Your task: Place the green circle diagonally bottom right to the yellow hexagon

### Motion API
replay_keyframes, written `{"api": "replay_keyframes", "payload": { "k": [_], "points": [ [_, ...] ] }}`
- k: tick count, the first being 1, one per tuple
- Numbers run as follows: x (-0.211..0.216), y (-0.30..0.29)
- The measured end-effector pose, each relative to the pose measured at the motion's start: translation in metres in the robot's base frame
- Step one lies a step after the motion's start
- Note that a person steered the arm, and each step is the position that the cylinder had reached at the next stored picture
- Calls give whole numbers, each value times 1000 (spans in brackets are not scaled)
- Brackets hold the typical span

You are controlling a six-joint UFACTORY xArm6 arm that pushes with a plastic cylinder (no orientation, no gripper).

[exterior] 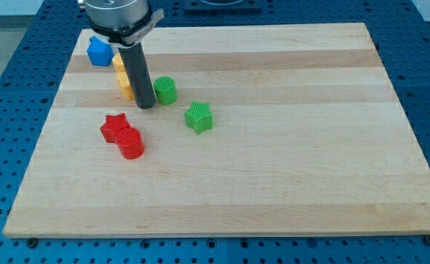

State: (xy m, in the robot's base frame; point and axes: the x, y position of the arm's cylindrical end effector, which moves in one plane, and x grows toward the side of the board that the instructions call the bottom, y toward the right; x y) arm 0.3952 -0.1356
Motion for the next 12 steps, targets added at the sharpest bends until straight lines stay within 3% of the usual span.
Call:
{"api": "replay_keyframes", "payload": {
  "k": [2,3,8,9,10,11,12],
  "points": [
    [-64,10],
    [-73,-4],
    [-74,-77],
    [-29,-115],
    [-17,-169],
    [-25,-169],
    [-71,-169]
  ]
}}
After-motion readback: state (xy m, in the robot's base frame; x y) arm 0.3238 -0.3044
